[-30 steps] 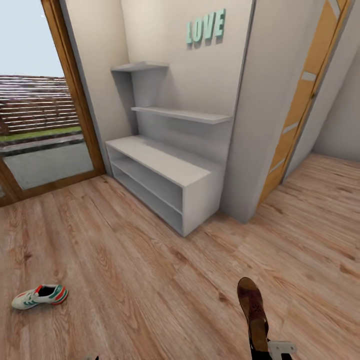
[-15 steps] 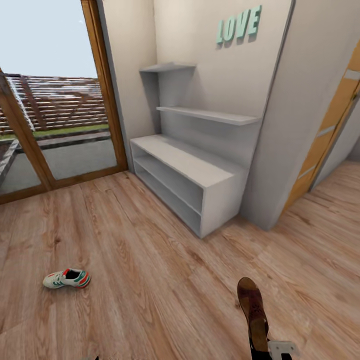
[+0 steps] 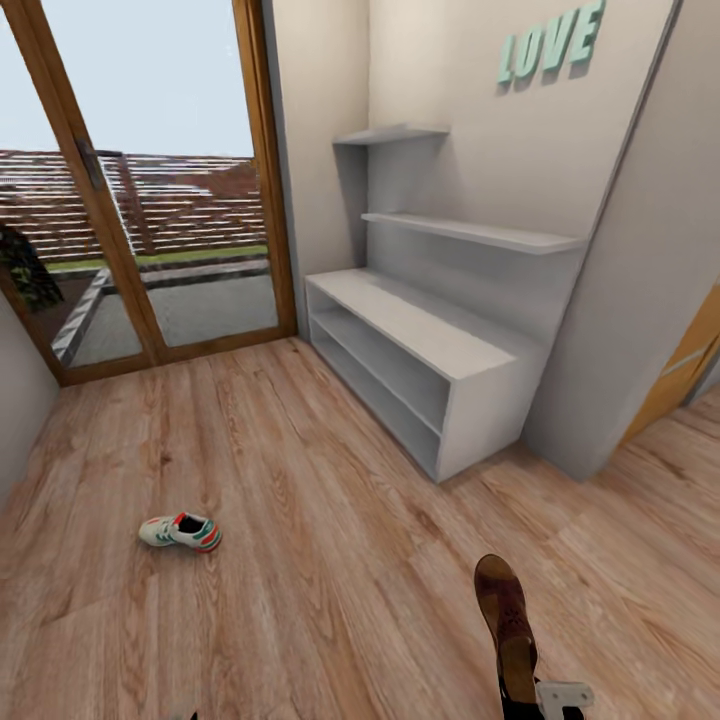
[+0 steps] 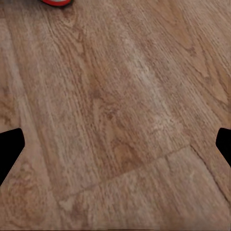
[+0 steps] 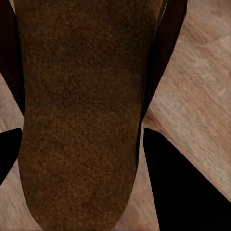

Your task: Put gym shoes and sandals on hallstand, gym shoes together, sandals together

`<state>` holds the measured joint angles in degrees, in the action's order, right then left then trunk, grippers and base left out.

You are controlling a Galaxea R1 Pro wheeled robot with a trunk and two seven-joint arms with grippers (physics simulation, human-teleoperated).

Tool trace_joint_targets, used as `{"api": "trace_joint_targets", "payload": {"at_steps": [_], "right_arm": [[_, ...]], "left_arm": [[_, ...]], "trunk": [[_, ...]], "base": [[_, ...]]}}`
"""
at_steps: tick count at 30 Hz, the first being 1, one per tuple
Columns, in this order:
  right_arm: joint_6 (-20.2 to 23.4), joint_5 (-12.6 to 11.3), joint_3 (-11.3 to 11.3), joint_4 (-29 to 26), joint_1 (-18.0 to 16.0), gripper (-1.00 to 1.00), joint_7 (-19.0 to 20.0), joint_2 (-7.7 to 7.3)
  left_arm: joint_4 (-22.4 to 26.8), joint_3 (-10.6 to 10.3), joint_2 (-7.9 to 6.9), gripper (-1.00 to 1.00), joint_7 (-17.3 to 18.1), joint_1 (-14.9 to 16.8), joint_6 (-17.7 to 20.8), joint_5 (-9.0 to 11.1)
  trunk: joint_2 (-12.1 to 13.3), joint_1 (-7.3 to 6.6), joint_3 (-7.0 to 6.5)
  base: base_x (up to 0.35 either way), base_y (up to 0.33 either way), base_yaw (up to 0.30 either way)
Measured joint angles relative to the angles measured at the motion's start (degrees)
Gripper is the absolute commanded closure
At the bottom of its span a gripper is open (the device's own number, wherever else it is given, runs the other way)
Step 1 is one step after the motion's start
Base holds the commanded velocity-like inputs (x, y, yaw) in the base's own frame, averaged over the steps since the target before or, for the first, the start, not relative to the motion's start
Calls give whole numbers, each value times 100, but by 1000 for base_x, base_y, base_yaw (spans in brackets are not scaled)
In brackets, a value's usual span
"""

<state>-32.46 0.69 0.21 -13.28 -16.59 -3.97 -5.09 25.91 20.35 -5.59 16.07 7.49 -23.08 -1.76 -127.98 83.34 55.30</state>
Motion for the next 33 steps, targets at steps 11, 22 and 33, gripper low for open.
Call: {"api": "trace_joint_targets", "payload": {"at_steps": [11, 22, 33], "right_arm": [[0, 0, 0, 0, 0, 100, 0, 0], [0, 1, 1, 0, 0, 100, 0, 0], [-1, 0, 0, 0, 1, 100, -1, 0]], "left_arm": [[0, 0, 0, -100, 0, 0, 0, 0], [0, 7, 0, -100, -2, 0, 0, 1], [-2, 185, 0, -100, 0, 0, 0, 1]], "trunk": [[0, 0, 0], [0, -1, 0], [0, -3, 0]], "base": [[0, 0, 278], [37, -10, 278], [225, -153, 278]]}}
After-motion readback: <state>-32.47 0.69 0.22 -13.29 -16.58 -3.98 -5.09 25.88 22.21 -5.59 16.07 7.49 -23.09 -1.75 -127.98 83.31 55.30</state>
